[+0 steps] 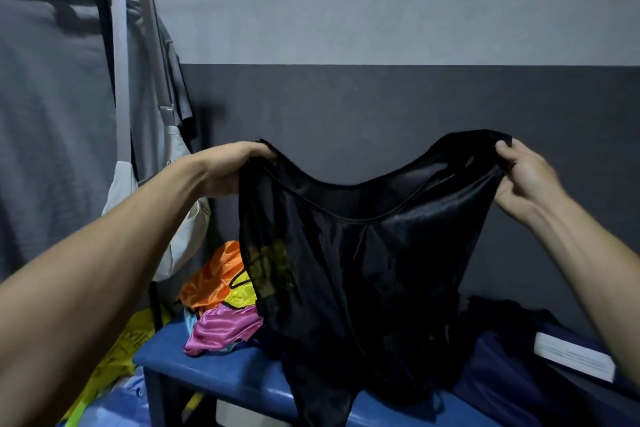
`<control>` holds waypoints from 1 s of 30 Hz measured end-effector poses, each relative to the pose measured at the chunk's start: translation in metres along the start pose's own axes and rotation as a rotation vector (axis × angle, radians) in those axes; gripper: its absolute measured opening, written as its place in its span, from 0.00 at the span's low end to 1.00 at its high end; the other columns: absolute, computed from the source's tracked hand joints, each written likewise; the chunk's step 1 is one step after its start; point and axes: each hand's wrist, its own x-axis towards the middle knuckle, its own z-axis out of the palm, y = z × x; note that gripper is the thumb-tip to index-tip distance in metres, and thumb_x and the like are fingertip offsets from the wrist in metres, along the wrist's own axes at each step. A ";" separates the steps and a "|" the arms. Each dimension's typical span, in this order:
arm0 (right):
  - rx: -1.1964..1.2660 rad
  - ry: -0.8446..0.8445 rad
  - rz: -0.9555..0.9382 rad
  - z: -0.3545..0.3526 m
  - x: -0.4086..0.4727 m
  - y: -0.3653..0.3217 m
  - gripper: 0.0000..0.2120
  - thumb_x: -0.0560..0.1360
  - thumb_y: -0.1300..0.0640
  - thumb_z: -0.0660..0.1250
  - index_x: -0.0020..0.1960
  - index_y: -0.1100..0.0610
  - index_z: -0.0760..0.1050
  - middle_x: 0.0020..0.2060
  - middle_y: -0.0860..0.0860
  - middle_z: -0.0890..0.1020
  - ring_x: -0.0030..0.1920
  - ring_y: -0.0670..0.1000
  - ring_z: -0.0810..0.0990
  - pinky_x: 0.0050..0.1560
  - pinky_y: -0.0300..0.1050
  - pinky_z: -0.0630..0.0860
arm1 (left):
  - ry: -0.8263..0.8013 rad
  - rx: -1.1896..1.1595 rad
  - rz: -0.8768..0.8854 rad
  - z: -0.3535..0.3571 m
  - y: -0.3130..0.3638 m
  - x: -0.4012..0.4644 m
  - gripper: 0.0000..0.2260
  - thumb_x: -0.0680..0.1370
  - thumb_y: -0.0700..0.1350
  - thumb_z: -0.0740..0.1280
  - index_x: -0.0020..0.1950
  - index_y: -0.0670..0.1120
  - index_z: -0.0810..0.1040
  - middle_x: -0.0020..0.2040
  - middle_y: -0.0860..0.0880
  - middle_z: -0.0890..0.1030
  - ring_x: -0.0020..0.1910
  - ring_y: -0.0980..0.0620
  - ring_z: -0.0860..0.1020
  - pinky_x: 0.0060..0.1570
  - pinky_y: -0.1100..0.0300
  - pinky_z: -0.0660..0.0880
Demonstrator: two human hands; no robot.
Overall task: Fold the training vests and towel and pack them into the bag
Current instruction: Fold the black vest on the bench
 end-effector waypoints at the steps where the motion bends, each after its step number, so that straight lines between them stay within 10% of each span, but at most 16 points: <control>1: 0.002 -0.012 0.003 0.001 0.001 -0.001 0.11 0.84 0.62 0.59 0.51 0.56 0.79 0.46 0.52 0.85 0.47 0.50 0.85 0.49 0.44 0.83 | -0.004 -0.039 0.042 -0.002 0.001 0.001 0.08 0.80 0.38 0.64 0.57 0.41 0.80 0.39 0.48 0.84 0.34 0.53 0.84 0.36 0.61 0.81; 5: -0.023 -0.090 0.009 0.007 0.002 -0.011 0.06 0.80 0.65 0.65 0.48 0.57 0.78 0.43 0.53 0.85 0.43 0.50 0.85 0.44 0.42 0.83 | -0.123 -0.199 0.276 -0.021 0.007 0.006 0.38 0.63 0.40 0.81 0.72 0.41 0.75 0.48 0.48 0.84 0.43 0.53 0.84 0.46 0.60 0.82; 8: -0.071 -0.143 0.012 0.014 -0.001 -0.019 0.04 0.78 0.66 0.68 0.49 0.58 0.78 0.41 0.54 0.85 0.40 0.50 0.86 0.41 0.44 0.83 | -0.179 -0.297 0.398 -0.016 0.019 0.005 0.23 0.76 0.46 0.74 0.70 0.44 0.78 0.59 0.46 0.82 0.54 0.52 0.83 0.56 0.60 0.80; 11: -0.169 -0.113 -0.022 0.020 -0.002 -0.026 0.05 0.76 0.66 0.72 0.51 0.61 0.80 0.38 0.54 0.86 0.37 0.50 0.86 0.38 0.43 0.82 | 0.063 -0.385 0.504 0.000 0.033 0.010 0.11 0.82 0.38 0.64 0.63 0.44 0.81 0.49 0.49 0.85 0.46 0.55 0.84 0.50 0.63 0.81; 16: -0.450 -0.021 -0.097 0.023 -0.003 -0.032 0.07 0.70 0.65 0.78 0.46 0.61 0.81 0.38 0.54 0.87 0.38 0.51 0.86 0.43 0.44 0.83 | 0.462 0.461 0.663 0.005 0.039 0.021 0.16 0.73 0.40 0.78 0.59 0.51 0.85 0.40 0.54 0.81 0.39 0.59 0.77 0.48 0.68 0.75; 20: -0.712 0.075 -0.105 0.019 0.005 -0.042 0.43 0.60 0.53 0.86 0.69 0.61 0.71 0.56 0.56 0.81 0.52 0.54 0.84 0.54 0.51 0.82 | 0.647 0.950 0.701 0.006 0.044 0.015 0.06 0.74 0.47 0.78 0.49 0.49 0.87 0.39 0.49 0.82 0.40 0.51 0.79 0.41 0.62 0.72; 24: -0.685 -0.202 0.039 0.019 -0.002 -0.062 0.29 0.69 0.64 0.80 0.67 0.52 0.77 0.53 0.56 0.84 0.46 0.51 0.86 0.39 0.39 0.81 | 0.623 0.978 0.764 0.000 0.046 0.015 0.09 0.76 0.51 0.76 0.49 0.46 0.84 0.49 0.48 0.77 0.48 0.50 0.75 0.48 0.58 0.68; 30: -1.296 -0.326 0.089 0.016 0.000 -0.079 0.07 0.73 0.60 0.78 0.51 0.55 0.87 0.47 0.55 0.88 0.48 0.51 0.83 0.52 0.48 0.80 | 0.477 0.960 0.711 -0.008 0.058 0.006 0.11 0.79 0.52 0.72 0.43 0.45 0.81 0.35 0.48 0.79 0.34 0.52 0.72 0.38 0.58 0.68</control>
